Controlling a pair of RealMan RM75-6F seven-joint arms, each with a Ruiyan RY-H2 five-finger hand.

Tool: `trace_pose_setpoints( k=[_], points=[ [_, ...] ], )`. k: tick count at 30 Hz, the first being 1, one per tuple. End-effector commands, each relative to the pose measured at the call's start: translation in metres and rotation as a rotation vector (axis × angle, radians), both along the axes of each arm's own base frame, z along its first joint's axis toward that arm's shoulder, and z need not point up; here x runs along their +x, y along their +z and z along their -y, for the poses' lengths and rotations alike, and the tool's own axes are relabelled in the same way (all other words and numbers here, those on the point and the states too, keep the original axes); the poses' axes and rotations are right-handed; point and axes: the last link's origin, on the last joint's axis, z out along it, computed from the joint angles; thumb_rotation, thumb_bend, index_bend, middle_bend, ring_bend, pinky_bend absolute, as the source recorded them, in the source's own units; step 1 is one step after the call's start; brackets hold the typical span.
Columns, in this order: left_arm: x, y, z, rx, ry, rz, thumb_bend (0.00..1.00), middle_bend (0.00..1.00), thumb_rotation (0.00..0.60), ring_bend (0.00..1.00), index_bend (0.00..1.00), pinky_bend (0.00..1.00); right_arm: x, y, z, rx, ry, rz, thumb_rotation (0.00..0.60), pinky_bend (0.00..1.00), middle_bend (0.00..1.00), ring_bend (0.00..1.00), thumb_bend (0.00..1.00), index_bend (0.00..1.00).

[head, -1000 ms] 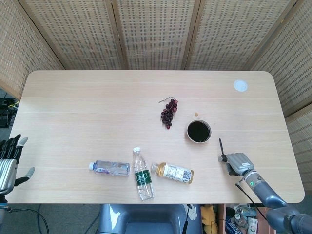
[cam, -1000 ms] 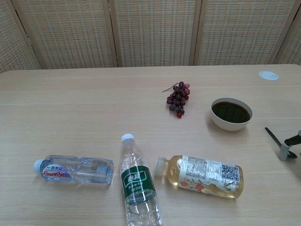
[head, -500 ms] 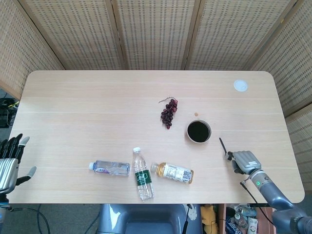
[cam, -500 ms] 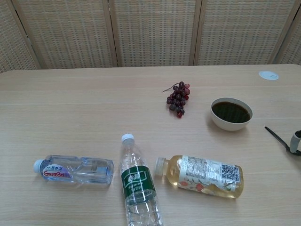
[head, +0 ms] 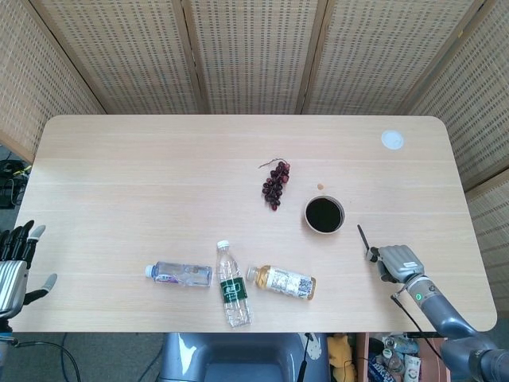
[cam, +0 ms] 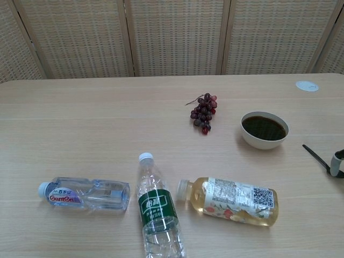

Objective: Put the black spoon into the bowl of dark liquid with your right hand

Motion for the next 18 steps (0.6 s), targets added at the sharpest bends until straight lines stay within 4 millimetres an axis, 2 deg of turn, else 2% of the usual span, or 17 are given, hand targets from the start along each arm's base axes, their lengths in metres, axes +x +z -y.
trace_pose_setpoints(
  k=[1, 18],
  points=[
    [0.000, -0.001, 0.000, -0.001, -0.001, 0.000, 0.29, 0.00, 0.600, 0.00, 0.02, 0.00, -0.002, 0.000, 0.000, 0.000, -0.005, -0.003, 0.600, 0.99, 0.98, 1.00, 0.95, 0.37],
    [0.002, -0.001, 0.003, 0.006, 0.001, -0.002, 0.29, 0.00, 0.600, 0.00, 0.02, 0.00, -0.018, 0.001, 0.002, -0.010, -0.028, -0.025, 0.600, 0.99, 0.98, 1.00, 0.95, 0.39]
  ],
)
